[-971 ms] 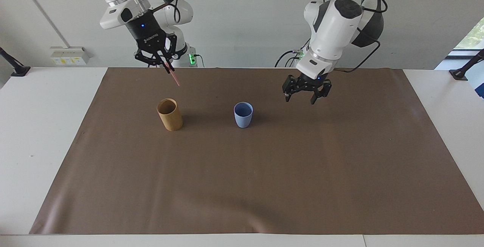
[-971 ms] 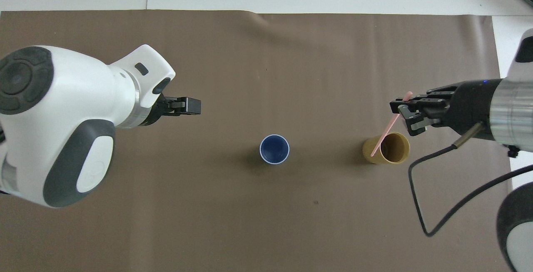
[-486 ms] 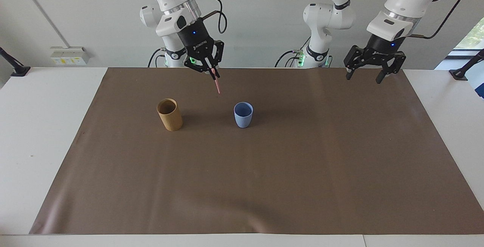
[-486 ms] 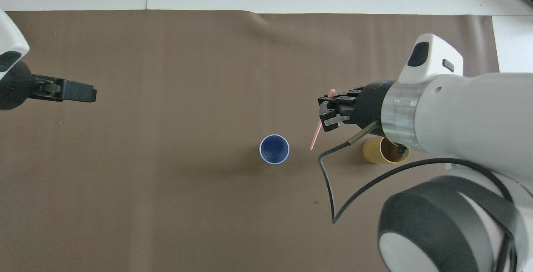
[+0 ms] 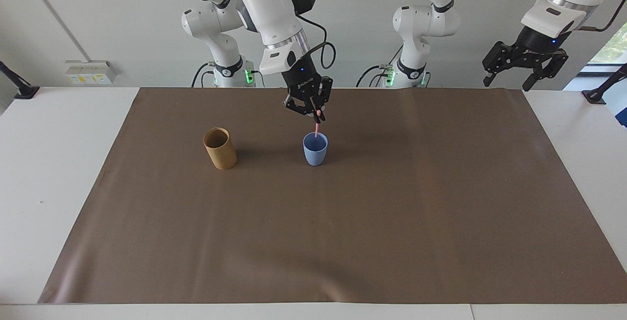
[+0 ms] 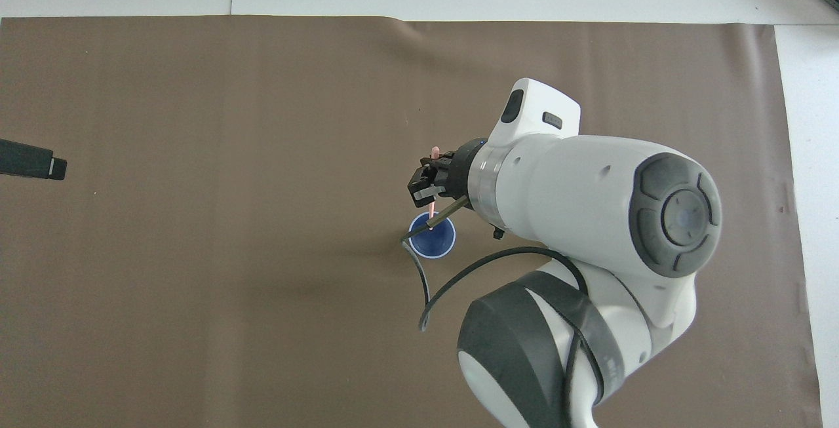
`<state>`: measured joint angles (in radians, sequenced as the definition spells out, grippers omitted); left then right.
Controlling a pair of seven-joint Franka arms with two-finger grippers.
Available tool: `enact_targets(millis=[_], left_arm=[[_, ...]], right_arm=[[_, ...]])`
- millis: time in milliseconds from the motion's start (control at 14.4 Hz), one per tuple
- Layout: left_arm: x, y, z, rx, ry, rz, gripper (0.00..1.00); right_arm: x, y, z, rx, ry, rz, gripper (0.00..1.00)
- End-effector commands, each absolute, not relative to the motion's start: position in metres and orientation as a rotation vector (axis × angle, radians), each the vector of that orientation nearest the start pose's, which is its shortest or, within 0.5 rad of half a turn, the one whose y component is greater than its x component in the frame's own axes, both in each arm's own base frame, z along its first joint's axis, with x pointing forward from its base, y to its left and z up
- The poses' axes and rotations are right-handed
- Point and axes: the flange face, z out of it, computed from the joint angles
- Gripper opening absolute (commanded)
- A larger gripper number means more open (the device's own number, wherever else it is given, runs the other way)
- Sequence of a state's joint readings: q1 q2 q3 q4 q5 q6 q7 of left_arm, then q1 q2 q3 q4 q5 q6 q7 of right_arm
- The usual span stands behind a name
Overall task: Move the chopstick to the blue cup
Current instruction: 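Carry the stick over the blue cup with the right gripper and lower it in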
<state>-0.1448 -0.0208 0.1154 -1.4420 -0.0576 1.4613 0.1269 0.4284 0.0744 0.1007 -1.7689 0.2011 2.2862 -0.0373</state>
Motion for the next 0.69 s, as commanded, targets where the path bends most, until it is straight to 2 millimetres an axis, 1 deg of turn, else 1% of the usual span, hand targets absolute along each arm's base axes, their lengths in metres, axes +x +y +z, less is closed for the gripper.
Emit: enact_targets(millis=[0, 69, 139, 208, 347, 416, 486, 624], left_arm=[[0.536, -0.013, 0.687, -3.161, 0.261, 0.009, 1.00], [0.531, -0.011, 0.693, -3.123, 0.257, 0.008, 1.00], [0.525, -0.012, 0.695, -3.121, 0.260, 0.011, 1.00], [0.520, -0.012, 0.690, -3.123, 0.263, 0.039, 1.00], [0.517, -0.014, 0.688, -3.128, 0.275, 0.034, 1.00], [0.517, -0.015, 0.688, -3.129, 0.280, 0.027, 1.00], [0.518, -0.014, 0.689, -3.130, 0.281, 0.022, 1.00], [0.523, -0.008, 0.687, -3.116, 0.384, 0.027, 1.00]], right_arm=[[0.539, 0.327, 0.539, -2.749, -0.664, -0.549, 0.00], [0.535, 0.325, 0.532, -2.760, -0.669, -0.529, 0.00], [0.534, 0.323, 0.526, -2.768, -0.668, -0.516, 0.00], [0.532, 0.323, 0.522, -2.774, -0.675, -0.505, 0.00], [0.531, 0.322, 0.515, -2.783, -0.676, -0.488, 0.00], [0.530, 0.321, 0.511, -2.787, -0.676, -0.480, 0.03], [0.529, 0.321, 0.509, -2.790, -0.677, -0.477, 0.11], [0.529, 0.321, 0.509, -2.790, -0.677, -0.475, 0.25]])
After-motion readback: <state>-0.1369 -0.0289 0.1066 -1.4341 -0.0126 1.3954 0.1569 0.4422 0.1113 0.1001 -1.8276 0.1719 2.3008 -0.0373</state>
